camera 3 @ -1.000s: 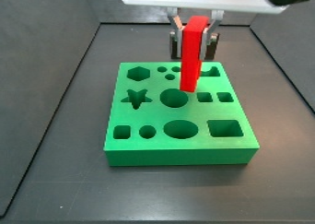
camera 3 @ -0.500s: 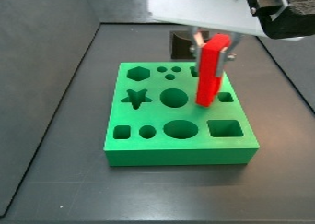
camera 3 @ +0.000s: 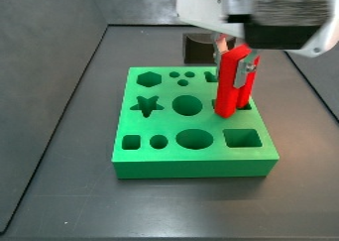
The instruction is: Insert the double-square object.
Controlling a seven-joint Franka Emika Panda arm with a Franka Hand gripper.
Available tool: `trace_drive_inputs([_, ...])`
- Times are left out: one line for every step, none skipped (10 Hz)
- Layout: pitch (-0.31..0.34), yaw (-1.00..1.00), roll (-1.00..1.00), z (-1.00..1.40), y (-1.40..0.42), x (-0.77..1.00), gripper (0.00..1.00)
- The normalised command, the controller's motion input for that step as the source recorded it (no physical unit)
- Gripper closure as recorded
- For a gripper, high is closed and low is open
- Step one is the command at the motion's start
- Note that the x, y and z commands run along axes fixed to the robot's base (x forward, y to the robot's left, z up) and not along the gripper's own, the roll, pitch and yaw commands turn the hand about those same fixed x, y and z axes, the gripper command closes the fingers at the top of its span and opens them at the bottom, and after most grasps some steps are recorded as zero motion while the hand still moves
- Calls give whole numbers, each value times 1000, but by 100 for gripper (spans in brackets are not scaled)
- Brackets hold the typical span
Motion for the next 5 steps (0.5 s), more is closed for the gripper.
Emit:
trace_drive_inputs([1, -946, 0, -209, 0, 63, 100])
trace_drive_inputs([9, -791, 0, -243, 0, 237, 100])
trace_drive_inputs([14, -814, 0, -263, 0, 203, 100])
trace_drive_inputs([21, -889, 19, -326, 0, 80, 100])
trace_drive_inputs([47, -949, 49, -406, 31, 0, 100])
